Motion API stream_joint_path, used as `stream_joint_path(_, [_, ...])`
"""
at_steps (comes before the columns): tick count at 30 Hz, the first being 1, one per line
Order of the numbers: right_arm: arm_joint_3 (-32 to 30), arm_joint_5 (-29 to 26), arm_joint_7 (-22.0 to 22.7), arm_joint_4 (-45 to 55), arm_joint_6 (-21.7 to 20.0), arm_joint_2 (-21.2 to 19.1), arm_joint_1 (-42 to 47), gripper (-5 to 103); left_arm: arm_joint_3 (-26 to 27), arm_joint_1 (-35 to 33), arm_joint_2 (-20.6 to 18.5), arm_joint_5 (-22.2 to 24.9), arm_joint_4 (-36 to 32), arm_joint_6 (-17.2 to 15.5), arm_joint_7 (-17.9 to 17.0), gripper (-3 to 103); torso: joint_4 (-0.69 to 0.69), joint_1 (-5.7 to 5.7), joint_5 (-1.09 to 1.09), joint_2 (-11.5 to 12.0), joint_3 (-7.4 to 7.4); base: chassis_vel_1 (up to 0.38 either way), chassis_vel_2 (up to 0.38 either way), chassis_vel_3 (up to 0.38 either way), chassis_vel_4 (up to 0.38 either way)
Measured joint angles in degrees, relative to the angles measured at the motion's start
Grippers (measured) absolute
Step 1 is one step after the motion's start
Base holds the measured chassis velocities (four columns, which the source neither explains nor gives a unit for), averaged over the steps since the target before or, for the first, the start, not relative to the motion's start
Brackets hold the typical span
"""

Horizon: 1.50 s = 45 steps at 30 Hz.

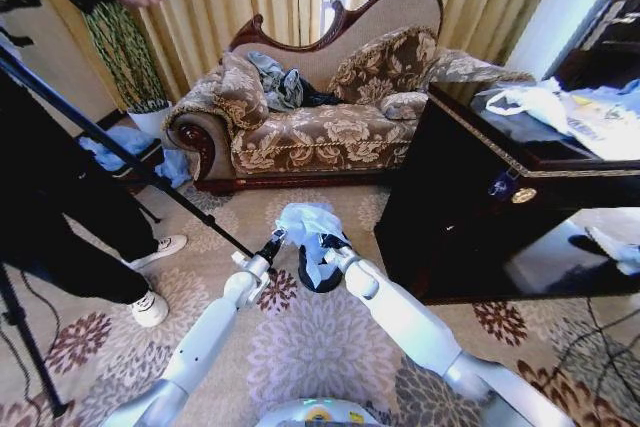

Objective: Place a garbage bag over the trash bin.

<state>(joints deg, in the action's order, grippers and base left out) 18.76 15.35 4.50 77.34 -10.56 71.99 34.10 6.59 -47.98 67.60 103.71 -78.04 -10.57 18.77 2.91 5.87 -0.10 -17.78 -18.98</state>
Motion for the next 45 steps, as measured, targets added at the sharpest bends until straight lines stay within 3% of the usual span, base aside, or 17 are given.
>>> stream_joint_path(1, [0.4, -0.2, -0.1, -0.6, -0.1, 0.3, -0.4, 11, -0.1, -0.2, -0.1, 0.2, -0.7, -0.1, -0.9, 0, 0.00, 0.00, 0.01, 0.0, 0.00, 0.000, 0.000, 0.000, 0.000])
stream_joint_path(2, [1.1, -0.4, -0.2, -1.4, -0.3, 0.8, -1.5, 4, -0.2, -0.5, -0.1, 0.7, -2.0, -0.2, -2.4, 0, -0.01, 0.00, 0.01, 0.0, 0.00, 0.000, 0.000, 0.000, 0.000])
stream_joint_path(6, [3.2, -1.0, -0.2, -2.9, -0.8, 1.5, -4.6, 1, -0.2, -1.1, 0.2, 1.3, -3.7, -0.3, -5.5, 0, 0.00, 0.00, 0.00, 0.0, 0.00, 0.000, 0.000, 0.000, 0.000])
stream_joint_path(14, [4.5, 0.0, 0.4, -6.0, -0.8, 3.5, -9.6, 0, 0.8, -1.2, 1.1, 2.3, -2.9, -0.6, -6.8, 0, -0.01, 0.00, -0.01, 0.0, 0.00, 0.000, 0.000, 0.000, 0.000])
stream_joint_path(21, [5.6, 4.6, -0.9, -10.2, 0.0, 5.5, -12.6, 0, 1.0, -1.2, 2.4, 3.0, -2.5, -0.9, -7.2, 0, 0.00, 0.00, 0.00, 0.0, 0.00, 0.000, 0.000, 0.000, 0.000])
stream_joint_path(27, [6.9, 9.5, -5.0, -12.7, 0.4, 6.1, -15.3, 0, 1.8, -1.4, 3.6, 3.7, -2.5, -0.9, -7.5, 0, 0.00, 0.00, 0.02, 0.0, 0.00, 0.000, 0.000, 0.000, 0.000])
stream_joint_path(31, [8.5, 11.9, -10.3, -13.1, -0.6, 6.2, -18.1, 0, 2.8, -1.6, 4.4, 4.5, -2.8, -0.7, -8.3, 0, -0.01, 0.00, 0.00, 0.0, -0.01, 0.000, 0.000, 0.000, 0.000])
stream_joint_path(33, [10.3, 12.4, -16.8, -11.0, -2.9, 4.7, -19.7, 0, 3.4, -1.7, 4.6, 5.5, -4.6, -0.7, -8.6, 0, 0.02, 0.00, 0.02, 0.0, 0.00, 0.000, 0.000, 0.000, 0.000])
stream_joint_path(37, [11.4, 12.9, -20.8, -9.6, -4.2, 3.1, -21.2, 0, 4.0, -2.6, 4.3, 6.3, -6.2, -0.6, -8.9, 0, 0.02, 0.00, -0.03, 0.0, 0.00, 0.000, 0.000, 0.000, 0.000])
stream_joint_path(45, [11.1, 17.3, -24.4, -10.8, -3.7, 2.7, -21.3, 0, 4.2, -4.8, 2.5, 7.1, -8.7, -0.6, -8.4, 0, -0.01, 0.00, 0.00, 0.0, 0.00, 0.000, 0.000, 0.000, 0.000])
